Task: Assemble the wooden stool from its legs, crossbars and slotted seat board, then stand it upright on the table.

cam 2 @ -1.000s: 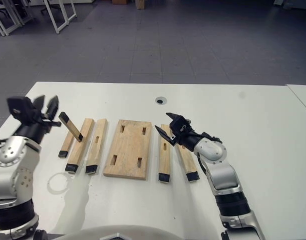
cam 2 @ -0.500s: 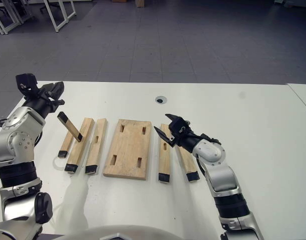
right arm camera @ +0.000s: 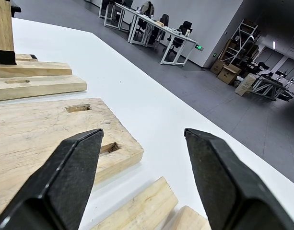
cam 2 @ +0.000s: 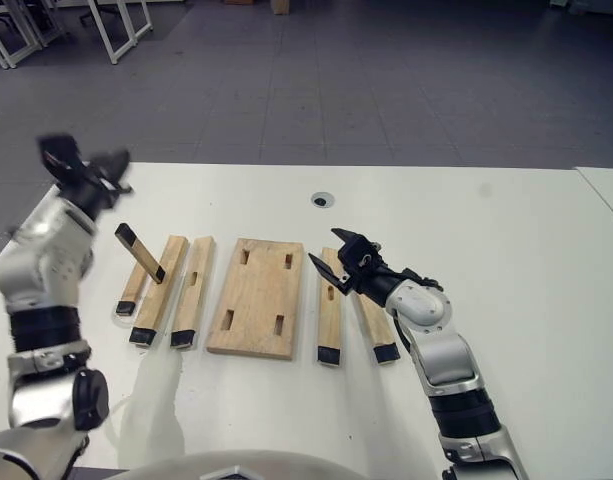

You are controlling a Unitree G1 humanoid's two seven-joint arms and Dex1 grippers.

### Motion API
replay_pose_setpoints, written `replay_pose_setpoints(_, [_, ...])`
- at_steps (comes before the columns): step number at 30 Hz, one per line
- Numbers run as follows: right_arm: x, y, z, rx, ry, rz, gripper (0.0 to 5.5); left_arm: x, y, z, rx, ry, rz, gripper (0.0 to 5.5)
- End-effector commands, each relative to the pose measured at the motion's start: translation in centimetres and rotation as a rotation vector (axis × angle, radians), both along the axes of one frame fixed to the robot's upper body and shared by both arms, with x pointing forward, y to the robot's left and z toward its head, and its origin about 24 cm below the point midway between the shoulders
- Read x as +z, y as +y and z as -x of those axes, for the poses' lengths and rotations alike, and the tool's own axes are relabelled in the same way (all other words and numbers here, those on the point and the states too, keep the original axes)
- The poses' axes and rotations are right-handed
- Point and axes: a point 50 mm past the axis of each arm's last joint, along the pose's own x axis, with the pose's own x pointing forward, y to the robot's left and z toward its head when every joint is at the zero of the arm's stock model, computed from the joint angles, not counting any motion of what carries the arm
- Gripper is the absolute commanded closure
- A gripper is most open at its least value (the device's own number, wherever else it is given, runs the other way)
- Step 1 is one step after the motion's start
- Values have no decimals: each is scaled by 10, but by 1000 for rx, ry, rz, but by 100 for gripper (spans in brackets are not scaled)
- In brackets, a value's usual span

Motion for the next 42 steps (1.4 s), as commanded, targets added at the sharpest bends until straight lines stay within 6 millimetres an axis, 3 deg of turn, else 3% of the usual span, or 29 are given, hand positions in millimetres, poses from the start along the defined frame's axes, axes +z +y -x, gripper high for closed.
replay_pose_setpoints(1, [1, 1, 0, 9, -3, 17, 239, -75, -12, 24, 5, 289, 44, 354])
replay_pose_setpoints(3, [1, -1, -1, 5, -1, 20, 239, -75, -4, 27, 56, 283, 48, 354])
replay_pose_setpoints(5, [0, -1, 1, -1, 1, 20, 239, -47, 5, 17, 84, 188, 30, 354])
replay_pose_setpoints(8, [0, 1, 1, -1, 1, 18, 239, 25, 4, 3, 87, -55, -60, 354])
replay_pose_setpoints(11, [-1, 1, 1, -2, 3, 23, 239, 81, -3, 13, 82, -304, -101, 354])
replay_pose_setpoints(14, [-6, 1, 4, -7, 19, 26, 239, 94, 12, 35, 125, -380, -129, 354])
replay_pose_setpoints(17, [-7, 0, 4, -13, 22, 27, 239, 75, 18, 65, 123, -329, -192, 354])
replay_pose_setpoints(20, [-9, -2, 6, -18, 25, 31, 239, 46, 7, 93, 92, -250, -184, 354])
replay_pose_setpoints(24, [-10, -4, 5, -20, 28, 40, 239, 10, -21, 132, -3, -147, -177, 297])
replay_pose_setpoints(28, [-9, -6, 3, -18, 29, 48, 239, -50, -17, 176, -14, 81, -184, 226])
replay_pose_setpoints(33, [-8, -7, 2, -18, 26, 53, 239, -81, -14, 183, -16, 149, -194, 156])
replay_pose_setpoints(42, [-7, -9, 3, -9, 25, 61, 239, -119, -2, 183, -9, 272, -180, 156])
